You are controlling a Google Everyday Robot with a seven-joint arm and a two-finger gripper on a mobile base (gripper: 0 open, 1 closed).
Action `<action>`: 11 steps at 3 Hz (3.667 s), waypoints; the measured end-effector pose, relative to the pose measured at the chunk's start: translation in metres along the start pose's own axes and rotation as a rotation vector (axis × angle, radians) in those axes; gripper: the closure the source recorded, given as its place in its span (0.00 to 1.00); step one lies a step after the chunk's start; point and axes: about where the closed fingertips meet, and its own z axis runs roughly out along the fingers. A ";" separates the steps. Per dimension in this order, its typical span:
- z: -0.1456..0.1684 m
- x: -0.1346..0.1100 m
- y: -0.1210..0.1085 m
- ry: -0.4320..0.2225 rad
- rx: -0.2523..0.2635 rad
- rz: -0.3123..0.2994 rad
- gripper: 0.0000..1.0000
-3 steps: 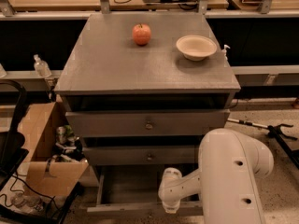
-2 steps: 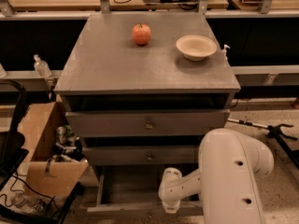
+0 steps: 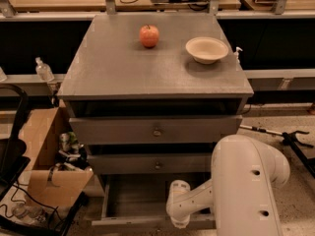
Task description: Open bottom drawer
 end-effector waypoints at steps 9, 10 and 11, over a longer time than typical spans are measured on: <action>0.003 0.003 0.020 0.021 -0.013 0.003 0.19; 0.005 0.011 0.042 0.024 -0.050 0.045 0.42; 0.004 0.024 0.081 0.031 -0.120 0.122 0.66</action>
Offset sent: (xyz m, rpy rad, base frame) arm -0.3139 0.0666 0.1161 -0.4097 -0.0270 -0.0788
